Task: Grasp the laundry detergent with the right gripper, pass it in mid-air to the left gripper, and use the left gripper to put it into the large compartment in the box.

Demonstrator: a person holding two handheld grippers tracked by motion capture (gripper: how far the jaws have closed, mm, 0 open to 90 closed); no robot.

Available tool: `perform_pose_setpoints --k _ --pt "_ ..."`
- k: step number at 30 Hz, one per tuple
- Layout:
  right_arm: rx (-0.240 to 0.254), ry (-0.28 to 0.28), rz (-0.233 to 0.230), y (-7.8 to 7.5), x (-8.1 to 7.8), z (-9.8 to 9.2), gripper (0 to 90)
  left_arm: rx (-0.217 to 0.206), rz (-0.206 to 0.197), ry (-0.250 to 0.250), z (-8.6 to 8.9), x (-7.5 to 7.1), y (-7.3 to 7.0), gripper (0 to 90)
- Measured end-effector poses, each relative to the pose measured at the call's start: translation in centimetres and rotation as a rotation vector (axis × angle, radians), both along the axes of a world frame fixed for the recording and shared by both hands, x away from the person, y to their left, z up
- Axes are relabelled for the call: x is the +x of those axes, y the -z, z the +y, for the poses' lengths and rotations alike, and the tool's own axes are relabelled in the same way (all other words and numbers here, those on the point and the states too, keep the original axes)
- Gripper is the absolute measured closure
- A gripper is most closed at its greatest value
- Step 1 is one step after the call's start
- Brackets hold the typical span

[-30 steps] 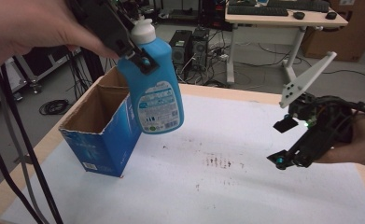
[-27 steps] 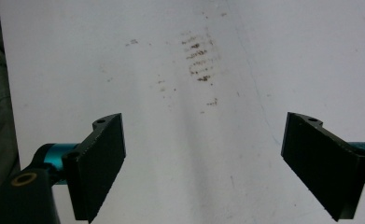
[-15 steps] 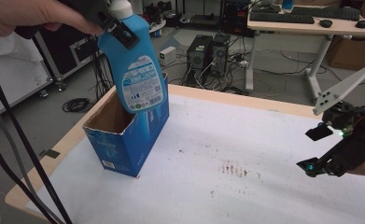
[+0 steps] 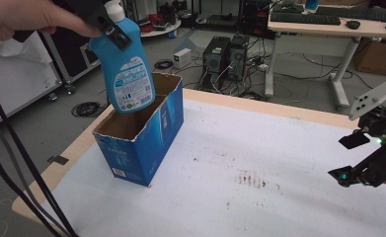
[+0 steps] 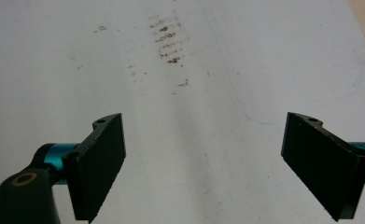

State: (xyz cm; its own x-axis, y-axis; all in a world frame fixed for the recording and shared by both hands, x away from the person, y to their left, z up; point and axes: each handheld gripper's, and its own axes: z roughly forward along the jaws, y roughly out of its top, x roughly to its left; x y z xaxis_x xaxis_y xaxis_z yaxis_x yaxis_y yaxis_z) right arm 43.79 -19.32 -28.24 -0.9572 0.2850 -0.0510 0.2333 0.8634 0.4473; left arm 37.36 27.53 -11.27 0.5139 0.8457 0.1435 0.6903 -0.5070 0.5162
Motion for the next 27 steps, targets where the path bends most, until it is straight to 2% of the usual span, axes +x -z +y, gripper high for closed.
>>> perform_pose_setpoints --k 10,27 --pt "-0.003 0.008 -0.003 0.1 0.0 -0.5 13.1 0.018 0.022 -0.016 0.2 0.6 1.4 38.0" --pt "-0.009 0.015 -0.004 0.0 -0.2 -0.8 13.1 0.033 0.102 -0.019 0.0 1.3 6.4 38.0"
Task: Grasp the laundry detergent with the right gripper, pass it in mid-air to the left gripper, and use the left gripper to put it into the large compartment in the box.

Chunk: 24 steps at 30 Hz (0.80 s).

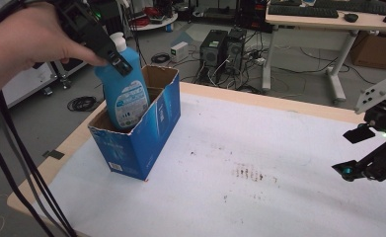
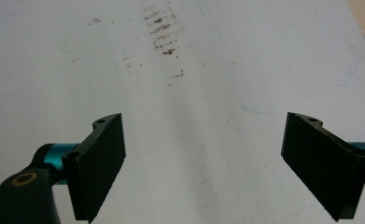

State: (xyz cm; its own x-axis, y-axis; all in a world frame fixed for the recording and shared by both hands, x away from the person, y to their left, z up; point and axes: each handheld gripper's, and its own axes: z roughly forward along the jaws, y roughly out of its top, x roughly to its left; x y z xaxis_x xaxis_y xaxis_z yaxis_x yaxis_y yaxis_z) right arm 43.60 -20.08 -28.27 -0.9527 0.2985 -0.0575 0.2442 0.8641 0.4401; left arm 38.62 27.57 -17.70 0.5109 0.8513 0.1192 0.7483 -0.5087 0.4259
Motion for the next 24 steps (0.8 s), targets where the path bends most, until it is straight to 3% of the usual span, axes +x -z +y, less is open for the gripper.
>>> perform_pose_setpoints --k 6,24 --pt "-0.006 -0.008 -0.002 0.1 -0.1 0.2 13.1 -0.013 0.028 -0.001 0.1 0.2 2.0 38.0" --pt "-0.019 -0.002 0.008 0.5 -0.3 -0.1 13.1 0.021 0.101 0.020 -0.4 1.0 6.9 38.0"
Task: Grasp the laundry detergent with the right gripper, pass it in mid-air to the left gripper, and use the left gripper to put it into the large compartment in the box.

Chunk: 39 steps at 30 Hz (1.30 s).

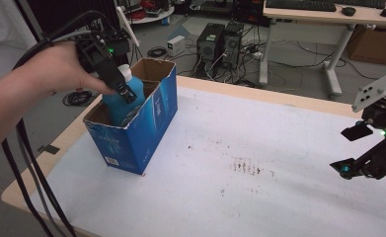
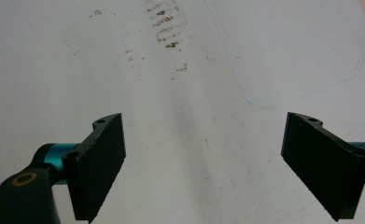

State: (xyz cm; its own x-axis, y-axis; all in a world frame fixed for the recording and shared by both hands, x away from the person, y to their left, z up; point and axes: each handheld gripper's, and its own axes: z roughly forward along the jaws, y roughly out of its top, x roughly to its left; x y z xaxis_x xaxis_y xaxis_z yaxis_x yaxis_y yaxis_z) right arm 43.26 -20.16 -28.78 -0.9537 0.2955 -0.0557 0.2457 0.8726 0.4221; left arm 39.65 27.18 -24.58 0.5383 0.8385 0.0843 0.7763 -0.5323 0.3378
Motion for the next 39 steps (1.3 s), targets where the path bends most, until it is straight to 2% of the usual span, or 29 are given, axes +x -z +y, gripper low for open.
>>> perform_pose_setpoints --k 15,25,28,39 --pt "-0.009 0.007 0.000 0.3 -0.3 -0.4 13.1 0.039 0.050 0.037 0.0 0.5 1.8 38.0" --pt "-0.002 -0.003 -0.002 0.3 -0.3 -0.4 13.0 0.058 0.073 0.038 0.1 0.8 2.7 38.0" --pt "0.000 0.002 -0.002 0.2 -0.4 -0.5 13.1 0.054 0.082 0.037 0.2 0.9 2.9 38.0" --pt "-0.001 0.002 -0.002 0.3 -0.4 -0.5 13.1 0.043 0.081 0.042 0.5 1.2 3.2 37.8"
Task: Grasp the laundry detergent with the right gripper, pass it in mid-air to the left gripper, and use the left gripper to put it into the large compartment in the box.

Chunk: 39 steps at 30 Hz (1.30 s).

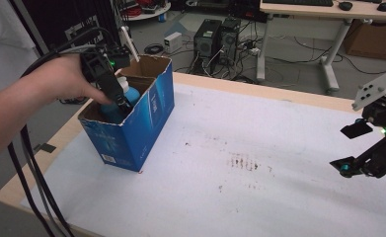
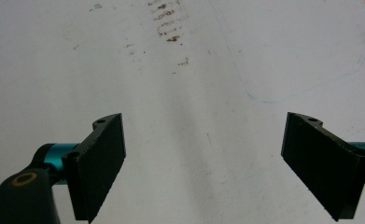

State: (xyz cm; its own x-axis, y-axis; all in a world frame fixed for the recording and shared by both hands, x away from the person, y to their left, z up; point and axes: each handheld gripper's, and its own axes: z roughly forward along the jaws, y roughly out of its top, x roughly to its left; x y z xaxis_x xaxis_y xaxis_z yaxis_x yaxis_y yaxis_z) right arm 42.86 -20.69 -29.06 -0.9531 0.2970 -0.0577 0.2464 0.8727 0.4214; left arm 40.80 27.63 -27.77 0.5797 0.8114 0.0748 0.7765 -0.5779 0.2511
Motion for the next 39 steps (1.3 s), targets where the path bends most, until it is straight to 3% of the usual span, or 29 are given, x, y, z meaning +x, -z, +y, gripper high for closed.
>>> perform_pose_setpoints --k 39 --pt "0.004 0.000 0.002 -0.02 -0.16 -0.06 13.0 0.006 0.000 0.004 -0.13 -0.10 -0.45 36.7"
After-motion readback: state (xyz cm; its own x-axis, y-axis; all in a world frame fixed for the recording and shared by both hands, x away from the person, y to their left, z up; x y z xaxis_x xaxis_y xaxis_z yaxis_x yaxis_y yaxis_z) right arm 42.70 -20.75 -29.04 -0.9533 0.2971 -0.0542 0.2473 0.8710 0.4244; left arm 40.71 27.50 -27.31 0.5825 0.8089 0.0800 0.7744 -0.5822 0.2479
